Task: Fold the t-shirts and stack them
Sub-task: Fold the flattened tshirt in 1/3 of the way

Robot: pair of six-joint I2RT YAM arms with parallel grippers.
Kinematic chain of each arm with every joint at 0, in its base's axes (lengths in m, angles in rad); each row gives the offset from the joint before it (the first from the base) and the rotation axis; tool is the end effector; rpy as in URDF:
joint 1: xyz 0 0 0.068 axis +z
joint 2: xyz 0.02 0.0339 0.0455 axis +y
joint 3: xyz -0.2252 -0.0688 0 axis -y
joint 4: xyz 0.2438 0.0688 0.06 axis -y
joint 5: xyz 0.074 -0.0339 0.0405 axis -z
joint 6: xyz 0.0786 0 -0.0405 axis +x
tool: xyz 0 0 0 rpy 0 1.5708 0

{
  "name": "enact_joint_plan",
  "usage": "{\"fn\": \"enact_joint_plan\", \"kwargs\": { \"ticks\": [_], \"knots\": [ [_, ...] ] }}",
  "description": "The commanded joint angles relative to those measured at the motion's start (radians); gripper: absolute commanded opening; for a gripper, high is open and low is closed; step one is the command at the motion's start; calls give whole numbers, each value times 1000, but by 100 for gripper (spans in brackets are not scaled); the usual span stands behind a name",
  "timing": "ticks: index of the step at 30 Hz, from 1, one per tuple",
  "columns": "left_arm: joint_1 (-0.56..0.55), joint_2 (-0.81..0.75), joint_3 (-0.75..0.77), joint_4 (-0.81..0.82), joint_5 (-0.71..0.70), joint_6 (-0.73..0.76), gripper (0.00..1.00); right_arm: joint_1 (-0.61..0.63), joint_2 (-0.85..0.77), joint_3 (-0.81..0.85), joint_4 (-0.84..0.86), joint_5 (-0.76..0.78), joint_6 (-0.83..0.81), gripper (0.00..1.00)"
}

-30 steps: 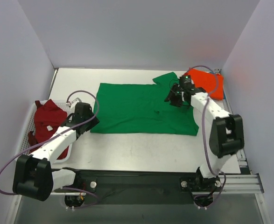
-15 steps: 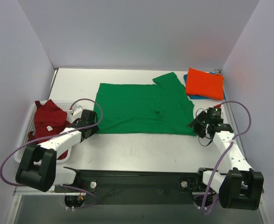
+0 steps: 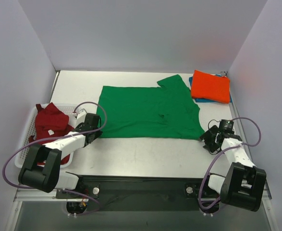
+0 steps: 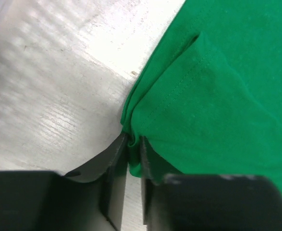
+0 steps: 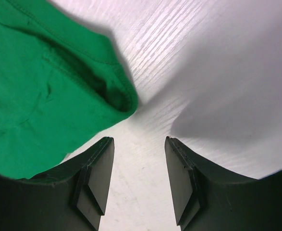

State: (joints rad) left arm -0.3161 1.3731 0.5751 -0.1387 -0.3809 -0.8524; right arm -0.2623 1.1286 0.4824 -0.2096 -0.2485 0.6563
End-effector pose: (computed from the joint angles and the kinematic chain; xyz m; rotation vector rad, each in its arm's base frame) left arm 0.2714 -0.0580 0.0833 -0.7860 2.2848 -0.0486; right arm 0.2492 -0.0469 0.1047 0.9820 2.2429 0.4784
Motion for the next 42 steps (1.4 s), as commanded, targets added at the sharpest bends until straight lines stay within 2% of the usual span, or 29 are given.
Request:
{"fn": "enact_joint_plan", "kwargs": {
  "ticks": [1, 11, 14, 15, 18, 19, 21, 27, 42],
  "knots": [
    [0, 9, -14, 47, 11, 4, 23, -23, 43, -8, 51, -9, -30, 47],
    [2, 9, 3, 30, 8, 26, 4, -20, 154, -7, 200, -44, 25, 45],
    [2, 14, 8, 27, 14, 33, 0, -17, 192, -4, 243, -52, 32, 35],
    [2, 14, 6, 27, 17, 33, 0, -15, 203, 7, 242, -51, 29, 22],
    [2, 11, 14, 10, 8, 39, 0, -2, 206, 50, 97, 29, -7, 0],
    [2, 3, 17, -10, 4, 39, 0, 3, 188, 85, 57, 107, -14, 0],
    [0, -8, 20, -45, -13, 39, 0, 2, 165, 111, -38, 144, -26, 0],
    [0, -78, 46, -194, -53, 12, 0, -20, 64, 160, -200, 123, -14, 0],
    [-20, -400, -27, -458, -3, -123, 0, -40, -226, 128, -500, 203, 88, 0]
  ]
}}
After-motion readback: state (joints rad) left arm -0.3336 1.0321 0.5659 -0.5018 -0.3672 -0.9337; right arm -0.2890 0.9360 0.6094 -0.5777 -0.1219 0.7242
